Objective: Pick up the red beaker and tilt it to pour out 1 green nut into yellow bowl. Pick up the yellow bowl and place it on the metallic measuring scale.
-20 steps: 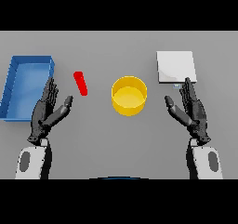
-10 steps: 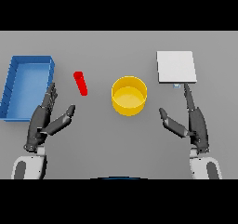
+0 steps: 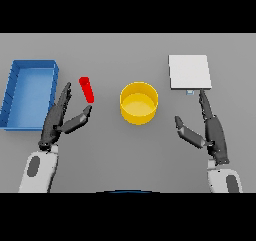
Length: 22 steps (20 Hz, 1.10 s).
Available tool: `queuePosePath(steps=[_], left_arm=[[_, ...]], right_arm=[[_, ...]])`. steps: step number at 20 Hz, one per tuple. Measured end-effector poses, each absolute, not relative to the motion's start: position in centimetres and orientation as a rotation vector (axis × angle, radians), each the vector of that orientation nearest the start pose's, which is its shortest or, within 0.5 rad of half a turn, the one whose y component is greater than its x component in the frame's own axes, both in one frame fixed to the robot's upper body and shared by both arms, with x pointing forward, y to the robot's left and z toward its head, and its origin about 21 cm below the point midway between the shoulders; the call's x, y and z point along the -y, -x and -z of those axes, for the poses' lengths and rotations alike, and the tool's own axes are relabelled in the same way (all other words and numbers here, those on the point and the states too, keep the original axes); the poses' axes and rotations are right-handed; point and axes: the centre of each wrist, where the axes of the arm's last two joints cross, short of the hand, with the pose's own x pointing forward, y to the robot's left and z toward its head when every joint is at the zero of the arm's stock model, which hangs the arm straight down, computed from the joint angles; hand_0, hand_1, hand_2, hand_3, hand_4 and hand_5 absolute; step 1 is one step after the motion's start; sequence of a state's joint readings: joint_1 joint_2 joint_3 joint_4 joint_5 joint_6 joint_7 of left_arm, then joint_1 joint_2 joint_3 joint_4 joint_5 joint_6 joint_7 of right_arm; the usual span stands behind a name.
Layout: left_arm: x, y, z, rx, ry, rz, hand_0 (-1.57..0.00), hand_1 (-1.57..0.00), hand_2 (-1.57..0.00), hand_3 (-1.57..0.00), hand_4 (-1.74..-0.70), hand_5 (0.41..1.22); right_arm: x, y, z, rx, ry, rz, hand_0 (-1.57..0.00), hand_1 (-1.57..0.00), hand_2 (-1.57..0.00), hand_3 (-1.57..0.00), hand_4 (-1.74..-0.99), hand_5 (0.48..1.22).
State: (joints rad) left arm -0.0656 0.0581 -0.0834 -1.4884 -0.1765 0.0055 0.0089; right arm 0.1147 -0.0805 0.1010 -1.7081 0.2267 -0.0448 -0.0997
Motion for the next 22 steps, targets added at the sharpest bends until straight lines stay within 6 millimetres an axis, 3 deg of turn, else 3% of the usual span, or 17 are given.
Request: queuePosePath(steps=[3,8,22], left_arm=[[-20.5,-28.3,1.3,1.533,-0.107,0.290,0.00,0.00,0.00,0.00,-1.25,0.650],[-20.5,-30.9,1.4,1.526,-0.114,0.293,0.00,0.00,0.00,0.00,-1.28,0.680],[-18.8,-35.2,1.8,1.508,-0.084,0.310,0.00,0.00,0.00,0.00,-1.32,0.692]], right_arm=[[22.8,-22.1,-0.7,1.668,0.190,-0.256,0.00,0.00,0.00,0.00,-1.280,0.634],[23.1,-22.1,-0.7,1.691,0.213,-0.262,0.00,0.00,0.00,0.00,-1.267,0.635],[23.1,-21.9,-0.8,1.679,0.201,-0.241,0.00,0.00,0.00,0.00,-1.264,0.640]])
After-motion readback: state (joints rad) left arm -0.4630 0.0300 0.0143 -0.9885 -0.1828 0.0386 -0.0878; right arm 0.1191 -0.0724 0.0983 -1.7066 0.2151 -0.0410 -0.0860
